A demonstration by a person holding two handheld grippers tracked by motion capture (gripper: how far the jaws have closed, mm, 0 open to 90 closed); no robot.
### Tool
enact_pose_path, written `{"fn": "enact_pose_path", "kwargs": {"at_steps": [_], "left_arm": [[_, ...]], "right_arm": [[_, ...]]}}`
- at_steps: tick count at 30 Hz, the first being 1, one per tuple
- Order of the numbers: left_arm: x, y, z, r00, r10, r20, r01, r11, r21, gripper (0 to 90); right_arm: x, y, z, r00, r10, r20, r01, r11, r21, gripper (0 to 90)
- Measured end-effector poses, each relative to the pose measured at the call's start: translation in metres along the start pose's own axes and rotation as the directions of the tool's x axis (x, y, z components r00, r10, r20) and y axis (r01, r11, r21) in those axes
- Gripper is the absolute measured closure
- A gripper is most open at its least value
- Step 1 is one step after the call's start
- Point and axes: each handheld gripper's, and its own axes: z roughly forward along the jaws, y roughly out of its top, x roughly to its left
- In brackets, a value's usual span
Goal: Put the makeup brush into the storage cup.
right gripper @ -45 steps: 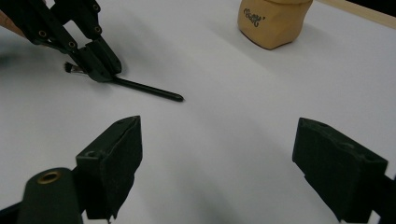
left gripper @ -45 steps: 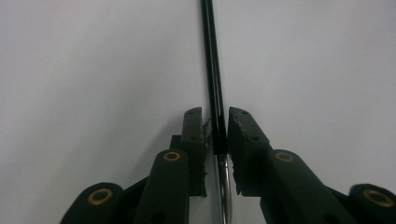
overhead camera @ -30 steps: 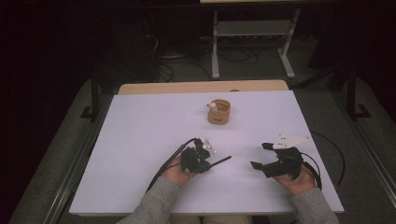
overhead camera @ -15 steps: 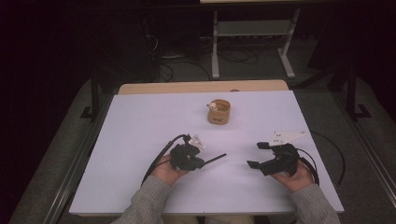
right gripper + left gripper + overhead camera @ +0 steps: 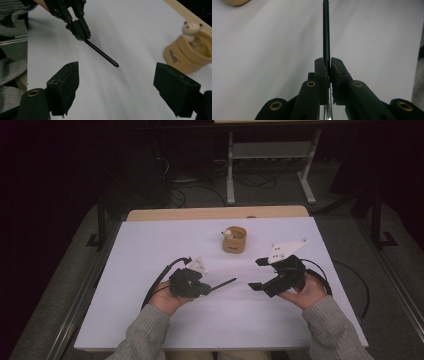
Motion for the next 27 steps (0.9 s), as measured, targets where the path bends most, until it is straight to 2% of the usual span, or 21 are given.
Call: {"fn": "enact_pose_path", "kwargs": {"at_steps": [5,7,8,10,12,13,14,15,19,21,23,25,27], "left_arm": [[0.001,0.000,-0.005,0.9998,0.002,0.017,-0.002,0.9999,0.011,84.3],[-0.001,0.001,-0.006,0.9998,0.006,0.020,-0.006,1.0000,0.003,84.3],[-0.001,0.001,-0.008,0.9994,0.025,0.026,-0.025,0.9997,0.004,84.3],[-0.003,0.002,-0.007,0.9991,0.026,0.034,-0.025,0.9996,-0.011,84.3],[-0.007,0.002,-0.007,0.9971,0.061,0.046,-0.060,0.9979,-0.023,84.3],[-0.009,0.001,-0.006,0.9969,0.060,0.051,-0.058,0.9979,-0.026,84.3],[-0.010,0.002,-0.007,0.9946,0.089,0.052,-0.088,0.9958,-0.026,84.3],[-0.011,0.002,-0.007,0.9938,0.097,0.053,-0.096,0.9950,-0.026,84.3],[-0.014,0.001,-0.006,0.9879,0.138,0.071,-0.136,0.9902,-0.029,84.3],[-0.016,0.001,-0.004,0.9836,0.152,0.098,-0.150,0.9884,-0.025,84.3],[-0.017,0.001,-0.003,0.9767,0.181,0.115,-0.180,0.9835,-0.017,84.3],[-0.018,0.001,-0.003,0.9754,0.184,0.121,-0.183,0.9829,-0.018,84.4],[-0.019,0.000,-0.004,0.9747,0.172,0.143,-0.168,0.9850,-0.037,84.4]], "right_arm": [[0.008,0.020,0.006,0.9972,-0.031,-0.068,0.031,1.000,-0.008,21.4],[0.011,0.025,0.013,0.9941,-0.057,-0.092,0.059,0.998,0.019,21.4],[0.011,0.026,0.016,0.9929,-0.073,-0.094,0.077,0.997,0.030,21.6],[0.013,0.028,0.024,0.9907,-0.083,-0.108,0.089,0.994,0.057,21.7],[0.013,0.028,0.032,0.9877,-0.094,-0.125,0.105,0.991,0.081,21.7],[0.013,0.028,0.036,0.9862,-0.094,-0.136,0.108,0.990,0.093,21.7],[0.013,0.028,0.039,0.9837,-0.107,-0.145,0.122,0.988,0.095,22.0],[0.013,0.028,0.043,0.9796,-0.130,-0.153,0.147,0.984,0.101,23.5],[0.017,0.028,0.053,0.9694,-0.162,-0.184,0.188,0.973,0.135,32.0],[0.019,0.027,0.058,0.9642,-0.154,-0.216,0.193,0.966,0.173,39.9],[0.020,0.026,0.062,0.9606,-0.141,-0.239,0.189,0.963,0.191,45.7],[0.020,0.024,0.067,0.9497,-0.126,-0.287,0.188,0.961,0.202,49.7],[0.022,0.023,0.072,0.9383,-0.142,-0.315,0.213,0.956,0.202,53.4]]}}
